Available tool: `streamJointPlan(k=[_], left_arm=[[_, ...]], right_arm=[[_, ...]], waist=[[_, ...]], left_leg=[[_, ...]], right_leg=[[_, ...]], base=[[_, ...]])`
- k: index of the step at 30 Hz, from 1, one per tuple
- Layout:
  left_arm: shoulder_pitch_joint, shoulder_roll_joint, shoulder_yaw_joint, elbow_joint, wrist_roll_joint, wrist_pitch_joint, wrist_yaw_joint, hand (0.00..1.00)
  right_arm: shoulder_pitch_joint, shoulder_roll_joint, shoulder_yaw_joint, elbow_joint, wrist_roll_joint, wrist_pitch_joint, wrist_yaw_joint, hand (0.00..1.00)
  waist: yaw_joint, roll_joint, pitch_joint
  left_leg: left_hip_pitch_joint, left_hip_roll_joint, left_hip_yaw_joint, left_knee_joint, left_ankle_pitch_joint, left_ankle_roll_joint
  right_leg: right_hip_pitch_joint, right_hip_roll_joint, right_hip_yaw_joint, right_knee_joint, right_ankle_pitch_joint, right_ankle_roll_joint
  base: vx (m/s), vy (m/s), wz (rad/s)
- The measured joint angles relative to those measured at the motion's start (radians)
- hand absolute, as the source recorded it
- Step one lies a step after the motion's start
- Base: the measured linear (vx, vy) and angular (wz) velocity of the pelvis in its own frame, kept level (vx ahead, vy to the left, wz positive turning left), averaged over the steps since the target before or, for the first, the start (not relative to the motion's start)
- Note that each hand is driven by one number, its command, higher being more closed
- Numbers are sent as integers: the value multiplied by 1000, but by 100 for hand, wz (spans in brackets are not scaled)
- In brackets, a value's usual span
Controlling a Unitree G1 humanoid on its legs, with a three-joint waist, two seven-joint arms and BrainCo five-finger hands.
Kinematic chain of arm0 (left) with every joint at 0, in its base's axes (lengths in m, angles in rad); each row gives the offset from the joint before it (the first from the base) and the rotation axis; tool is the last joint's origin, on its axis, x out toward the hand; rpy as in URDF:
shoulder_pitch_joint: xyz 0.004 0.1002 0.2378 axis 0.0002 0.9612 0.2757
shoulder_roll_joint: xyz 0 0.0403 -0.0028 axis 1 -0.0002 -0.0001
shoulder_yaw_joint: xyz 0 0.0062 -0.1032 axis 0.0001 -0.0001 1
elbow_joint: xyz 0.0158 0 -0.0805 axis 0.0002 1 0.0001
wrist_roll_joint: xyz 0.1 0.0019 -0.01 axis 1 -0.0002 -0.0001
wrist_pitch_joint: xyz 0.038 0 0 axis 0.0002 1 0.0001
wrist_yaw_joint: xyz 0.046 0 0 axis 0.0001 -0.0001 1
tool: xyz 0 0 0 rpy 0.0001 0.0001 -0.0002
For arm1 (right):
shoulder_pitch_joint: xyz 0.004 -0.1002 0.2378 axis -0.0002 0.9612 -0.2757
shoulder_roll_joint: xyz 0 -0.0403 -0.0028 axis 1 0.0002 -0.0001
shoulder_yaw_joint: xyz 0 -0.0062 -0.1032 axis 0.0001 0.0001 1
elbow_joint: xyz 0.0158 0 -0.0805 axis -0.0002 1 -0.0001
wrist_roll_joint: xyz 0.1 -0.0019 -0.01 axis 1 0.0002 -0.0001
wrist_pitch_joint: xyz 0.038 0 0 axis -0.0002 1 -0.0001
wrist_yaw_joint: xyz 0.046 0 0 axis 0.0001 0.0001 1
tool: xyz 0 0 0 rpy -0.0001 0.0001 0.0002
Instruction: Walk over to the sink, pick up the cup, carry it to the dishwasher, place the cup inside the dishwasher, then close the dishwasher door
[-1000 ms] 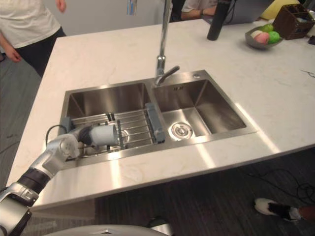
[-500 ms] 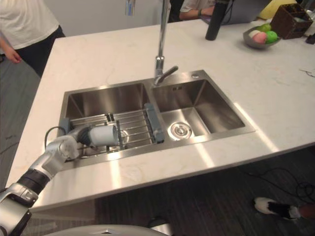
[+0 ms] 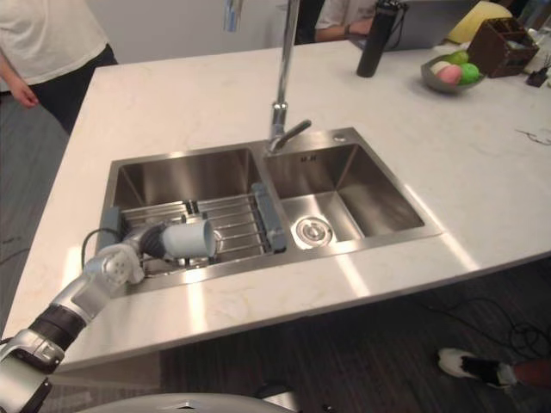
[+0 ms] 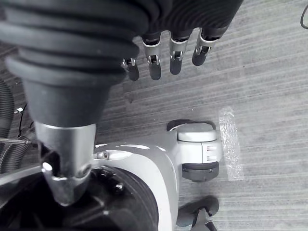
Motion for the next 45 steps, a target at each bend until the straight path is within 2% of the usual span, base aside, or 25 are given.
streamJointPlan(k=[3,5,6,7,10,12,15,16,18,19,21,24,27,30,34,40,41,45], left_arm=[[35,-1,14,-49,-29,-19,34,100],[89,-5,38,-99,-40,-39,60,100],[99,-6,38,-107,-43,-42,66,100],[115,-15,38,-115,-58,-47,77,100],[140,-55,46,-121,-97,-47,113,100],[154,-61,57,-139,-143,-48,119,100],[177,-91,96,-200,-351,-65,124,100],[180,-98,103,-213,-387,-68,124,100],[197,-120,148,-249,-548,-95,124,100],[200,-123,160,-258,-580,-102,124,100],[218,-133,206,-311,-726,-130,122,100],[255,-164,262,-368,-855,-171,120,100],[300,-190,312,-402,-935,-210,113,100],[337,-209,342,-425,-978,-235,112,100],[396,-241,393,-452,-997,-272,115,100],[416,-259,414,-455,-996,-298,123,100],[438,-281,431,-492,-970,-339,144,100],[439,-285,432,-492,-970,-341,145,100]], right_arm=[[16,4,14,-1,0,-16,-37,0],[20,5,27,6,1,-14,-96,0],[15,3,19,16,1,4,-146,0],[-15,-6,-10,50,1,43,-217,0],[-28,-24,-20,50,5,54,-255,0],[-30,-22,-20,50,9,53,-255,0],[-31,-14,-20,50,47,42,-251,0],[-31,-13,-21,50,56,41,-251,0],[-31,-3,-22,50,100,24,-250,0],[-31,2,-22,50,102,22,-251,0],[-30,22,-23,50,101,20,-254,0],[-29,41,-43,50,101,3,-272,0],[-31,46,-44,49,102,-26,-298,0],[-30,46,-43,49,111,-61,-293,0],[-31,47,-42,49,143,-131,-279,0],[-30,56,-39,50,163,-155,-244,0],[-30,61,-2,55,170,-150,-207,0],[-31,61,-4,55,170,-151,-207,0]], waist=[[0,0,0],[3,1,0],[5,5,1],[11,9,0],[30,47,8],[35,52,4],[51,49,5],[56,47,6],[62,30,3],[62,27,1],[66,3,1],[85,-18,-2],[96,-20,-4],[108,-19,-5],[120,-20,-5],[139,-31,-11],[162,-65,-33],[156,-66,-33]], left_leg=[[-1,-4,-11,0,0,0],[-1,-4,-15,0,1,2],[-1,-4,-15,0,1,2],[-1,-8,-16,0,2,4],[-4,-14,-24,0,5,8],[-5,-15,-34,0,5,9],[-4,-15,-48,0,8,12],[-5,-16,-49,0,8,12],[-5,-18,-58,0,9,14],[-5,-19,-61,0,9,14],[-4,-19,-68,0,10,15],[-4,-22,-68,0,11,16],[-3,-26,-68,0,10,17],[-1,-25,-68,0,10,18],[-2,-25,-71,0,10,19],[-4,-27,-75,0,9,21],[-11,-39,-96,-1,10,26],[-10,-36,-82,0,7,26]], right_leg=[[5,-4,-12,1,-3,4],[6,-4,-17,3,-4,6],[6,-4,-17,4,-4,6],[6,-8,-19,6,-4,6],[7,-16,-26,8,-4,6],[10,-16,-35,7,-5,8],[22,-18,-51,8,-8,11],[22,-18,-52,8,-8,11],[25,-19,-57,8,-8,12],[28,-19,-59,8,-8,12],[33,-21,-68,7,-9,13],[36,-25,-71,6,-9,13],[38,-32,-73,5,-9,13],[40,-32,-74,5,-9,13],[41,-32,-78,4,-9,13],[42,-33,-82,3,-11,16],[47,-42,-104,2,-15,21],[41,-40,-80,-4,-13,18]], base=[[-1,-1,10],[-4,-5,7],[0,0,0],[-26,12,4],[-25,20,9],[0,-2,14],[-10,-8,15],[0,0,0],[-10,-1,7],[-2,-1,12],[-5,-2,11],[-5,0,3],[0,0,0],[0,0,0],[-3,-1,1],[0,0,0],[0,0,0],[-1,1,-6]])
